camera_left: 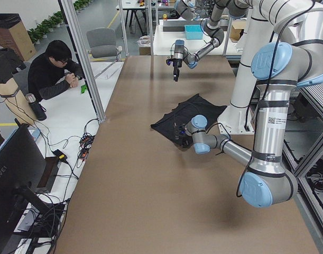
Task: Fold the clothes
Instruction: 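Release and raise the right gripper while the left gripper grasps the near edge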
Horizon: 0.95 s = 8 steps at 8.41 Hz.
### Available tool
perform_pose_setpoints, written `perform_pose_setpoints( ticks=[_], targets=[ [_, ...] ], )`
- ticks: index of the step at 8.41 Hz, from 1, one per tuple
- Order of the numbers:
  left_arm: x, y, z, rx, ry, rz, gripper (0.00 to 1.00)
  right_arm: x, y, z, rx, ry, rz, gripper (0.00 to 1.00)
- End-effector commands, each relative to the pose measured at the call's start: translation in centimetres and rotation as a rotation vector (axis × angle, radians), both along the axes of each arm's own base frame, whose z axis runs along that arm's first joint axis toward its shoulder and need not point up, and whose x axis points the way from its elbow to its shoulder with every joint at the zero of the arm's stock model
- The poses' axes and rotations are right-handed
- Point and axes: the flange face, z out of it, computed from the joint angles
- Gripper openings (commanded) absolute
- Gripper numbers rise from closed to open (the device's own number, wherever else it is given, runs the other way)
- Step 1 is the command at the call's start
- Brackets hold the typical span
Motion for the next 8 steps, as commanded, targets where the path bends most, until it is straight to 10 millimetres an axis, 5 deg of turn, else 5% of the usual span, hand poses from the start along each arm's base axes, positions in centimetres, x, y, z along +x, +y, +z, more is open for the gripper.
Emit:
perform_pose_setpoints(
  ticks=[1,4,8],
  targets=[
    [1.1,0.3,1.2,-0.009,-0.023,-0.002,0.94,0.1,-0.1,0.2,-0.003,0.005,0.011,0.94],
    [1.3,0.3,1.6,-0.011,-0.032,0.002,0.93,-0.1,-0.1,0.3,-0.004,0.007,0.01,0.94],
    [3.0,1.5,2.3,-0.015,-0.047,0.031,0.77,0.0,-0.3,0.1,-0.001,0.006,0.019,0.94]
  ],
)
